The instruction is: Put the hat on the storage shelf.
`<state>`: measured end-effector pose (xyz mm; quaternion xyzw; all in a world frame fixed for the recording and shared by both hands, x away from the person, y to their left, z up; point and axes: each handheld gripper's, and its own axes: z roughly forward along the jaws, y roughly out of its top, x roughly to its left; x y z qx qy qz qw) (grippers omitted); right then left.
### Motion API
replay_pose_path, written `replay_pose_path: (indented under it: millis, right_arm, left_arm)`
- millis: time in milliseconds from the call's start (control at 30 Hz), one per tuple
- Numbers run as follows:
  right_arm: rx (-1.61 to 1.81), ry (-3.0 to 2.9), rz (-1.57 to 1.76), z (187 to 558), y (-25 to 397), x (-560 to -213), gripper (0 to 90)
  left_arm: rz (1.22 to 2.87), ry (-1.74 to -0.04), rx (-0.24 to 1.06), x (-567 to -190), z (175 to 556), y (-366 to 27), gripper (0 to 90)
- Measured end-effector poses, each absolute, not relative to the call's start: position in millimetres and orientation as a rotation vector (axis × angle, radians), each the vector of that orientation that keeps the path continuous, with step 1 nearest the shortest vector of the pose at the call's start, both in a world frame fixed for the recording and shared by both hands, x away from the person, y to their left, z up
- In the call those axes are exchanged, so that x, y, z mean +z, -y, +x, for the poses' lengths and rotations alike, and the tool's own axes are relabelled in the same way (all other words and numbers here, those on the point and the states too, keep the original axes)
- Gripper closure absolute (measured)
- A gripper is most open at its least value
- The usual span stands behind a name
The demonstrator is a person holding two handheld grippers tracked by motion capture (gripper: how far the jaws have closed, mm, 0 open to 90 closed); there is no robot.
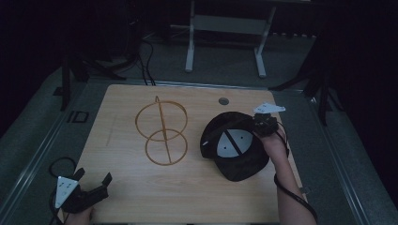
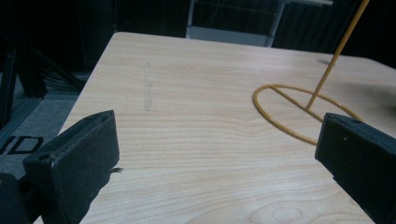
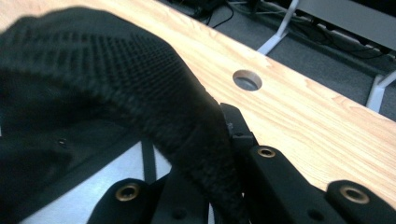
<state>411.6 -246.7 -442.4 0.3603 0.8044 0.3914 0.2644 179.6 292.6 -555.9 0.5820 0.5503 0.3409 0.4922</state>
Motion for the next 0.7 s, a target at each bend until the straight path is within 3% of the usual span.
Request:
replay_pose_path:
  millis: [233,700]
  right_arm:
    - [1.113,-2.111,0.963,394,249,-421,89.1]
    - [1.179,-2.005,1.031,374,257,-397,89.1]
  left_arm:
    - [1.512,-1.288,0.830,-553,181,-275,0.3]
    - [1.619,-1.149,0.688,-549,187,-228,0.3]
